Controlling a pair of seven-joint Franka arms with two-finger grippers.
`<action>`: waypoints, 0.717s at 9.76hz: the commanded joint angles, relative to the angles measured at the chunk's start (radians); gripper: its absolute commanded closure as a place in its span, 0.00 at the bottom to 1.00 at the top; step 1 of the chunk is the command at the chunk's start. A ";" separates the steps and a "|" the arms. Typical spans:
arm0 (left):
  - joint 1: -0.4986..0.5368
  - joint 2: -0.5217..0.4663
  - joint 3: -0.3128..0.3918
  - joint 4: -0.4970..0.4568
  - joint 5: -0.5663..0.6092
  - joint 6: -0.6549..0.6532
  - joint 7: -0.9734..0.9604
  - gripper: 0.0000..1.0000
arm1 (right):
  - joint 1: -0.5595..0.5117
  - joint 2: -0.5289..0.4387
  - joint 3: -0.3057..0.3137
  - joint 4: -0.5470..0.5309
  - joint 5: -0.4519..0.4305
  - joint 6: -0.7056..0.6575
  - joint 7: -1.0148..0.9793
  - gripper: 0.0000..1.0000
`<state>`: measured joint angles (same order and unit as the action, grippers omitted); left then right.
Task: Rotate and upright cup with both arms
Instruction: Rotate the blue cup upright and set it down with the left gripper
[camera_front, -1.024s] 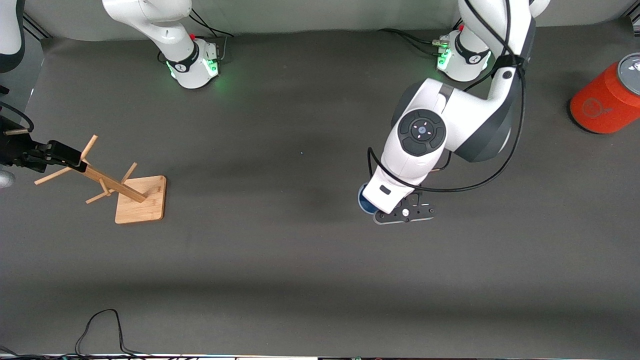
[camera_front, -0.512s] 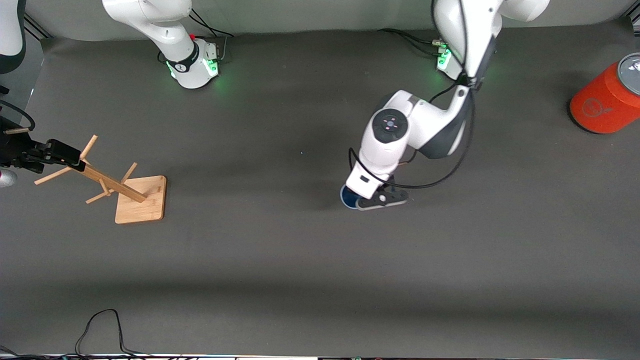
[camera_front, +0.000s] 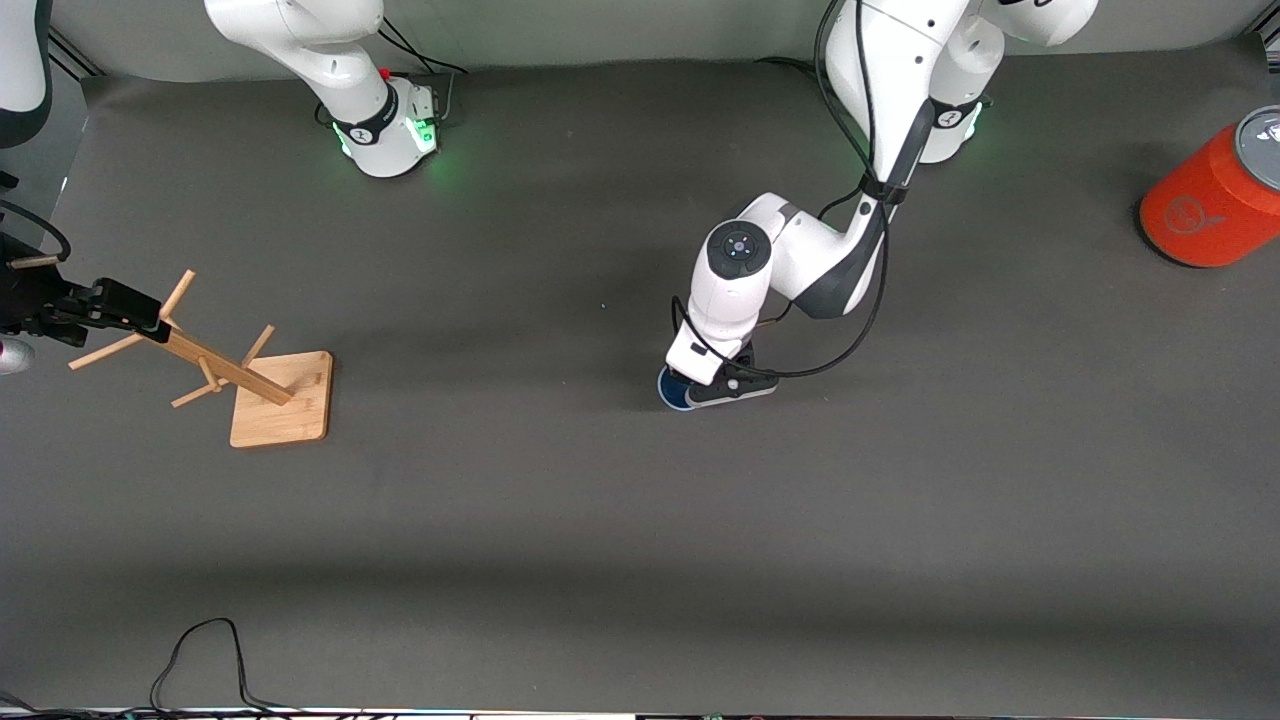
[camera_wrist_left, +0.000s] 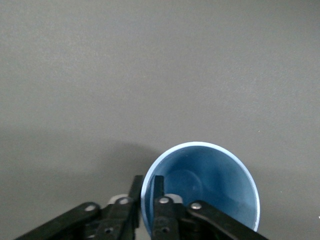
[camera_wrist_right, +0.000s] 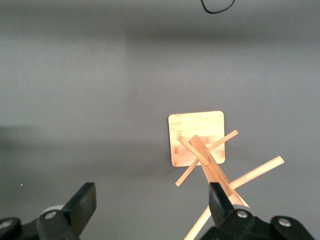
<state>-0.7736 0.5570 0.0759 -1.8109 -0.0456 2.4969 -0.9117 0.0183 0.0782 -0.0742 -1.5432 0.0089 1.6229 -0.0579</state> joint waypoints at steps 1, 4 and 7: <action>-0.013 -0.017 0.019 -0.012 0.021 -0.006 -0.047 0.00 | -0.006 -0.015 0.005 -0.006 -0.007 -0.005 -0.023 0.00; -0.006 -0.087 0.064 0.071 0.021 -0.212 -0.042 0.00 | -0.006 -0.017 0.005 -0.005 -0.007 -0.005 -0.023 0.00; 0.026 -0.094 0.103 0.281 0.021 -0.500 -0.020 0.00 | -0.006 -0.015 0.005 -0.005 -0.007 -0.005 -0.022 0.00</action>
<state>-0.7611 0.4567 0.1662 -1.6177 -0.0406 2.0993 -0.9325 0.0183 0.0782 -0.0741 -1.5430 0.0089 1.6229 -0.0581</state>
